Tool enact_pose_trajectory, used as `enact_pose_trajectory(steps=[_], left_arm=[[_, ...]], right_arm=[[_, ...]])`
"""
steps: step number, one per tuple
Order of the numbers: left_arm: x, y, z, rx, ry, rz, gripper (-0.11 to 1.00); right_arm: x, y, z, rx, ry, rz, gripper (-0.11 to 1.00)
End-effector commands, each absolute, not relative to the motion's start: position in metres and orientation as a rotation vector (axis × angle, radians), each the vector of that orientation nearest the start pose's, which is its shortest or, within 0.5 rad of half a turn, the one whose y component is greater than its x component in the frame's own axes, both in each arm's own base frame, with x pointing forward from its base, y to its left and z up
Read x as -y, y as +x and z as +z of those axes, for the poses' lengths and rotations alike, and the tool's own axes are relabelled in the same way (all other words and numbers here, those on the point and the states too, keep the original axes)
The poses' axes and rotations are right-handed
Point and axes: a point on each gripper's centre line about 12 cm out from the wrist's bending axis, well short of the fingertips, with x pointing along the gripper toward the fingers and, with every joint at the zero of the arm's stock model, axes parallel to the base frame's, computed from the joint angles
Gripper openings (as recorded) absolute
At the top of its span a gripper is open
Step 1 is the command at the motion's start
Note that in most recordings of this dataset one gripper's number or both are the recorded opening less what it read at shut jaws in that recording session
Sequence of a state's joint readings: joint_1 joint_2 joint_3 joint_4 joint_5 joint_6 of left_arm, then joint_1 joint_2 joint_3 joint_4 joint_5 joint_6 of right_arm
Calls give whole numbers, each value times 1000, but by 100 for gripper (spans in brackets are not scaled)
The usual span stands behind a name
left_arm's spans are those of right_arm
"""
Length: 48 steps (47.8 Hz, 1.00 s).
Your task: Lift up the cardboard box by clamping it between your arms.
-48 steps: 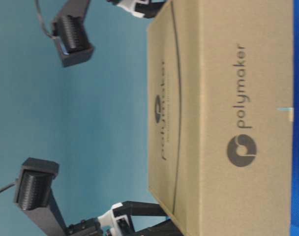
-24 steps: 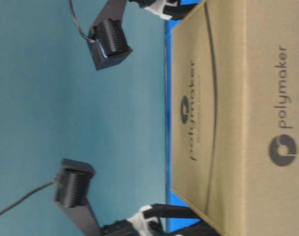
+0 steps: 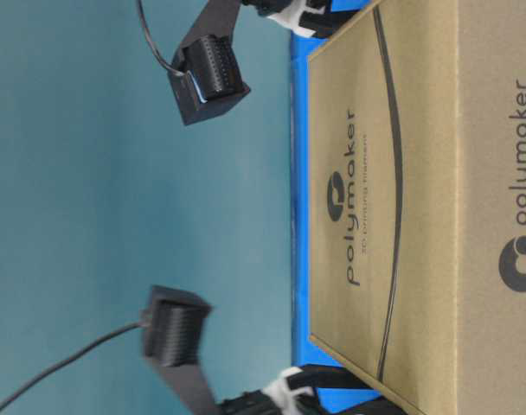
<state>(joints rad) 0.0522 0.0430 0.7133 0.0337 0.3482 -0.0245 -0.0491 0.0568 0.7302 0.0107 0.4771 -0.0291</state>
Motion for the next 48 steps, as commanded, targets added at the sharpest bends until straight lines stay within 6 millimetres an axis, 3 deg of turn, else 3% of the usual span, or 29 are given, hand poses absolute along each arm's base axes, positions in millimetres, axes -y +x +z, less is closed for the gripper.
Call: enact_pose_trajectory(steps=[1, 29, 48], left_arm=[[-18, 349, 118, -1067, -36, 62, 86], [-19, 333, 124, -1072, -37, 66, 86], [-18, 296, 151, -1050, -36, 69, 86]], right_arm=[[15, 331, 103, -1219, 24, -29, 99], [17, 300, 108, -1233, 49, -51, 99], [15, 268, 124, -1223, 76, -68, 99]])
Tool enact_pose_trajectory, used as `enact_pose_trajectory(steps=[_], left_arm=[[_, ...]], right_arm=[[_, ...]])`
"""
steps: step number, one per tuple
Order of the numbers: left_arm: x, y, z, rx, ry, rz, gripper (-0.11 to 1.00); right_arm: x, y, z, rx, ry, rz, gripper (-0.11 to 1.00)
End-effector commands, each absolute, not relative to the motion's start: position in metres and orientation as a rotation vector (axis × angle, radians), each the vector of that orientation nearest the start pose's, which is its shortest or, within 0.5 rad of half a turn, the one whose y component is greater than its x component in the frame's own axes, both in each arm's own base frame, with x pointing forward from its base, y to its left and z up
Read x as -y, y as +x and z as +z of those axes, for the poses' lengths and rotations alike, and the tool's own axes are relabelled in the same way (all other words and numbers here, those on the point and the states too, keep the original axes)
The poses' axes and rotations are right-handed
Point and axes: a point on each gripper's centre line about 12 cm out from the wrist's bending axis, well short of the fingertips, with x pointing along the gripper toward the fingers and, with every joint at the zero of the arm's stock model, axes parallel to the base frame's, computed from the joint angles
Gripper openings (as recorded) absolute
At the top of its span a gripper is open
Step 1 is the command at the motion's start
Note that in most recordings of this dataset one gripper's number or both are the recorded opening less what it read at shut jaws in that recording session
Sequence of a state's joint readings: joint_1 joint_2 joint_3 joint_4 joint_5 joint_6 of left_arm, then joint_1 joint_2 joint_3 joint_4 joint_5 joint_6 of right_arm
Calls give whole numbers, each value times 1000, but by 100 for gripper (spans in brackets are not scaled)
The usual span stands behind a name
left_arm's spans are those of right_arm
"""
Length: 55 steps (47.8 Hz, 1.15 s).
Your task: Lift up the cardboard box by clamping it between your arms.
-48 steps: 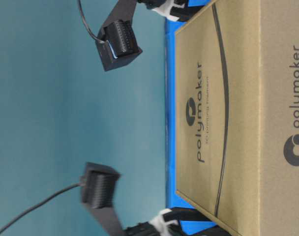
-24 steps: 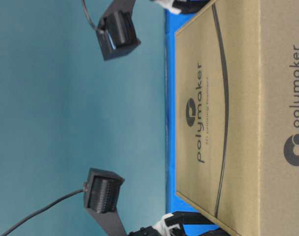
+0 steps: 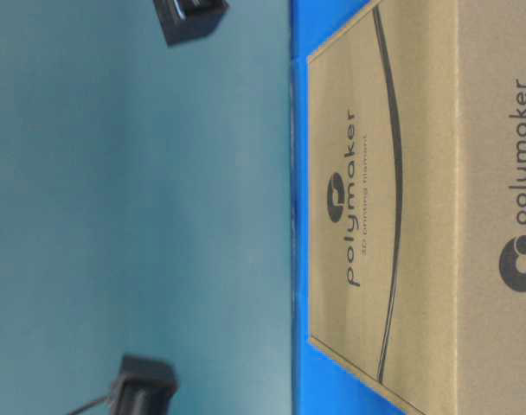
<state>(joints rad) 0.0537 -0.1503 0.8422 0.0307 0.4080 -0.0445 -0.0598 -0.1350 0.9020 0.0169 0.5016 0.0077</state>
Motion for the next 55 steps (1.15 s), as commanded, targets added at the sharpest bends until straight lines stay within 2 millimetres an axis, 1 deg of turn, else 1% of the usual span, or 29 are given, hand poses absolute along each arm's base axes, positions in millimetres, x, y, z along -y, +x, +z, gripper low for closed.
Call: enact_pose_trajectory(steps=[1, 4, 13, 24, 36, 45, 55], left_arm=[[-18, 294, 153, -1044, -37, 70, 86], [-18, 289, 158, -1024, -36, 70, 86], [-17, 276, 167, -990, -34, 70, 86], [-17, 270, 182, -935, -33, 70, 86], [-16, 265, 200, -864, -33, 71, 86], [-16, 258, 219, -792, -33, 72, 86], [-14, 249, 229, -743, -32, 68, 86]], right_arm=[[15, 266, 124, -1220, 76, -69, 99], [15, 261, 129, -1202, 90, -78, 99], [14, 245, 143, -1140, 113, -93, 99], [16, 230, 163, -1046, 118, -101, 99], [15, 220, 175, -972, 116, -99, 99], [15, 216, 185, -919, 113, -97, 99], [14, 204, 194, -857, 112, -94, 99]])
